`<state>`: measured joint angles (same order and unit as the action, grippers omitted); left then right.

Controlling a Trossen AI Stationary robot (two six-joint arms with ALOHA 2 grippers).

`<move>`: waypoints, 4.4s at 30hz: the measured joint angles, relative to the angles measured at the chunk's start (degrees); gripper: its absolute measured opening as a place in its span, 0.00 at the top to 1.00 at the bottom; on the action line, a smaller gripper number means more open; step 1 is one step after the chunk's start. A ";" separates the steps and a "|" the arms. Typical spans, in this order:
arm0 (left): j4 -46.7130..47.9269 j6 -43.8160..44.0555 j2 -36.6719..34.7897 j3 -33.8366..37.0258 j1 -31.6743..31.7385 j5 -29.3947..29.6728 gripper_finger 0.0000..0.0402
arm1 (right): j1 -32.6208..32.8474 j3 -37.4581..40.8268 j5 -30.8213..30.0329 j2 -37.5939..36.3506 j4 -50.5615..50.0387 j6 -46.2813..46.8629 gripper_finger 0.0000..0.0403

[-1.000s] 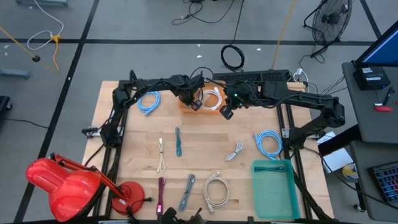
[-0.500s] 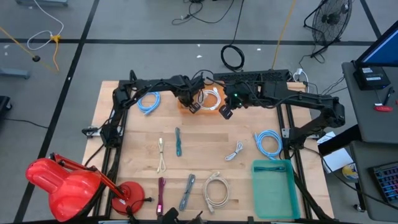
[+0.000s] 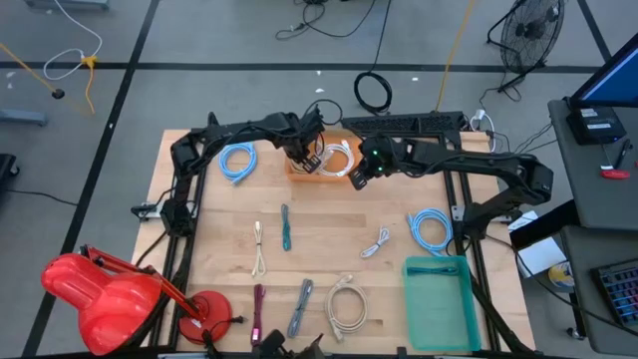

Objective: Pick & Place USB Port
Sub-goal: Put the large top brown charger cable into the orange bin, then adjust the orange bin

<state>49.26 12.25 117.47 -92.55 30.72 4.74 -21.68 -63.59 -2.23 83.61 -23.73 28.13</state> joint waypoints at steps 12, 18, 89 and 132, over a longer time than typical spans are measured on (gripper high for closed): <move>-1.25 -0.28 -0.11 0.00 -0.59 -3.20 1.00 | -1.22 1.84 5.42 8.04 7.87 2.47 1.00; -1.12 -0.26 -0.11 0.00 -0.59 -3.27 1.00 | -1.27 1.28 5.14 11.07 8.08 2.65 1.00; 5.13 -8.36 2.59 -5.82 0.39 -2.51 1.00 | -2.74 1.35 0.63 5.15 2.96 1.05 1.00; 23.53 6.04 2.34 2.90 7.10 -7.71 1.00 | 2.40 1.31 3.62 -21.89 -4.85 3.99 1.00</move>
<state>72.79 18.29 119.81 -89.65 37.82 -2.97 -19.29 -62.28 1.38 61.73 -28.58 32.12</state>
